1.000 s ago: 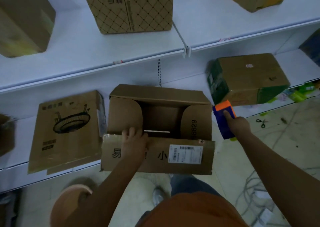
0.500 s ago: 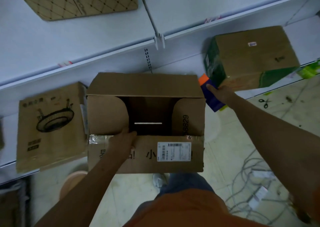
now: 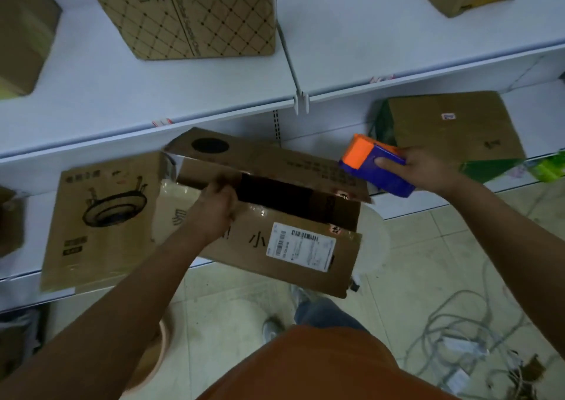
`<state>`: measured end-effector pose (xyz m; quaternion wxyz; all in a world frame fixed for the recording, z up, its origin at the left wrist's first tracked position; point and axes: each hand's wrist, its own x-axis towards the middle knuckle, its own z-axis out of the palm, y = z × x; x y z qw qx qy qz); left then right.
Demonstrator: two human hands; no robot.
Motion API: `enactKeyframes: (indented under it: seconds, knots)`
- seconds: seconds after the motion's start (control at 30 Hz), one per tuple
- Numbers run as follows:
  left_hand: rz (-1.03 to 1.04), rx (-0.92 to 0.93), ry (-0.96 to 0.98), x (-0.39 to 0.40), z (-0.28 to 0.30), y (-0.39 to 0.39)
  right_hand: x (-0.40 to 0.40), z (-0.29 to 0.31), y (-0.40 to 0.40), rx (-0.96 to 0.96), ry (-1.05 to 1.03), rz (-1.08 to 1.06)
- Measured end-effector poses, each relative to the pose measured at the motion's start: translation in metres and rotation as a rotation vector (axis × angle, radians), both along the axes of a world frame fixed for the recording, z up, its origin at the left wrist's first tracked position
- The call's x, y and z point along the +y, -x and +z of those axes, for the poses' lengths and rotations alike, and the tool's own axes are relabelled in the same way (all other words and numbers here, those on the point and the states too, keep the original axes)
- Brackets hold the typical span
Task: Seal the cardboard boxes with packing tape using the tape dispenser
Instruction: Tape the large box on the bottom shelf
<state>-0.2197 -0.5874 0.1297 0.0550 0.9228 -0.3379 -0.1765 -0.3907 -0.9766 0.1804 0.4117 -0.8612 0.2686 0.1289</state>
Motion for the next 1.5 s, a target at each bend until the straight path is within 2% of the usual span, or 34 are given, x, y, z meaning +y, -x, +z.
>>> enactKeyframes:
  seconds: [0.1, 0.17, 0.3, 0.4, 0.47, 0.57, 0.73, 0.9, 1.0, 1.13, 1.27, 1.4, 1.5]
  knots:
    - [0.092, -0.081, 0.112, -0.015, 0.02, -0.018, 0.024, 0.007, 0.003, 0.027, 0.066, 0.118]
    - [0.128, -0.114, 0.146, -0.02, 0.028, -0.022, 0.043, 0.003, 0.003, 0.068, 0.193, 0.22]
    - [0.159, -0.154, 0.07, -0.017, 0.02, -0.006, 0.066, -0.017, -0.002, 0.141, 0.44, 0.286]
    - [0.22, -0.015, 0.041, 0.001, -0.009, 0.005, 0.07, -0.027, -0.006, 0.156, 0.486, 0.243]
    - [0.173, 0.001, -0.057, 0.011, -0.026, 0.009, 0.068, -0.028, -0.007, 0.176, 0.49, 0.212]
    - [0.242, 0.039, -0.114, 0.018, -0.033, 0.019, 0.059, -0.024, -0.007, 0.148, 0.49, 0.165]
    - [0.212, 0.069, -0.069, 0.021, -0.047, 0.026, 0.053, -0.014, -0.016, 0.008, 0.425, 0.072]
    - [0.326, 0.018, -0.057, 0.021, -0.039, 0.018, 0.086, -0.016, -0.044, 0.029, 0.459, 0.277]
    - [0.47, -0.006, -0.033, 0.025, -0.032, 0.007, 0.1, -0.023, -0.052, 0.071, 0.493, 0.377]
    - [0.684, 0.081, 0.051, 0.039, -0.034, -0.019, 0.092, -0.028, -0.059, 0.089, 0.475, 0.398]
    - [0.804, 0.152, 0.088, 0.049, -0.033, -0.036, 0.081, -0.037, -0.068, 0.106, 0.482, 0.467]
    - [0.83, 0.159, -0.034, 0.054, -0.019, -0.029, 0.083, -0.039, -0.08, 0.114, 0.302, 0.444]
    - [0.782, 0.17, -0.121, 0.056, -0.017, -0.007, 0.096, -0.035, -0.093, 0.129, 0.034, 0.406]
